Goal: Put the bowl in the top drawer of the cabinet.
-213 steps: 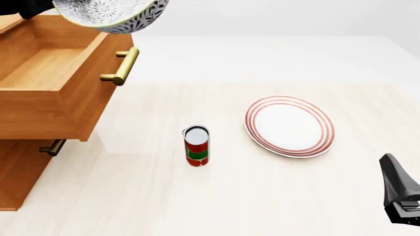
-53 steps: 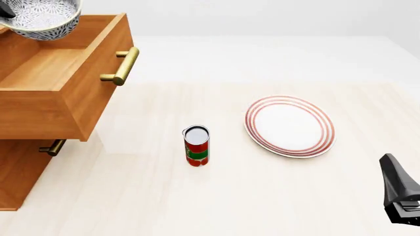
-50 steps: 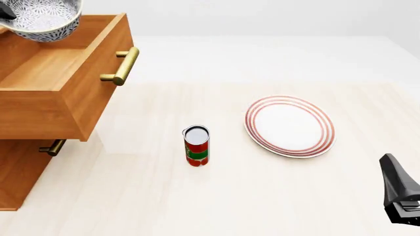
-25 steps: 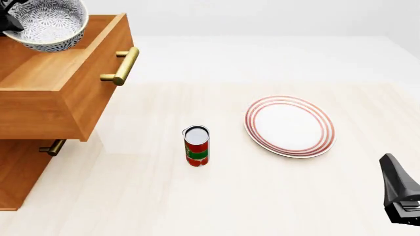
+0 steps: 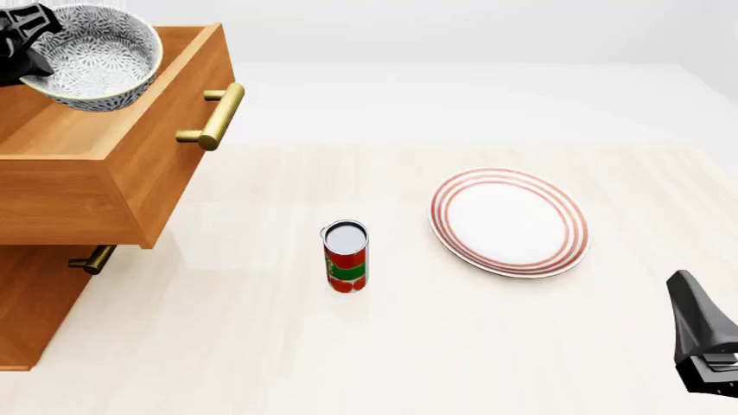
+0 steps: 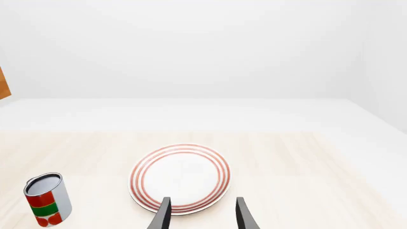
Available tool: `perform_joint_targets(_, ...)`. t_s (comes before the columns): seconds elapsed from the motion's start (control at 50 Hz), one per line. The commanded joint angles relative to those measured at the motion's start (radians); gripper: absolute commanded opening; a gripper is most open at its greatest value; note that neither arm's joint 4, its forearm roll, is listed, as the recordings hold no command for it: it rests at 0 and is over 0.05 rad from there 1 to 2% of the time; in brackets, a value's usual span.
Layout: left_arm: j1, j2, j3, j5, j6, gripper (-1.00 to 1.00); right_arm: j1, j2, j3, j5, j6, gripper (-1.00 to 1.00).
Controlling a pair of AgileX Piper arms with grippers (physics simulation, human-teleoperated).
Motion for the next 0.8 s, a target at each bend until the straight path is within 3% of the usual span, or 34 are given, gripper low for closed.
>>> perform_joint_targets(0.02,0.002,0.006,0.008,-0.016,0.012,-1.0,0.0,0.0,0.0,0.0,0.0,1.0)
perform_joint_targets(0.8,0.011,0.034,0.037,-0.051,0.024,-1.0,0.0,0.0,0.0,0.0,0.0,1.0)
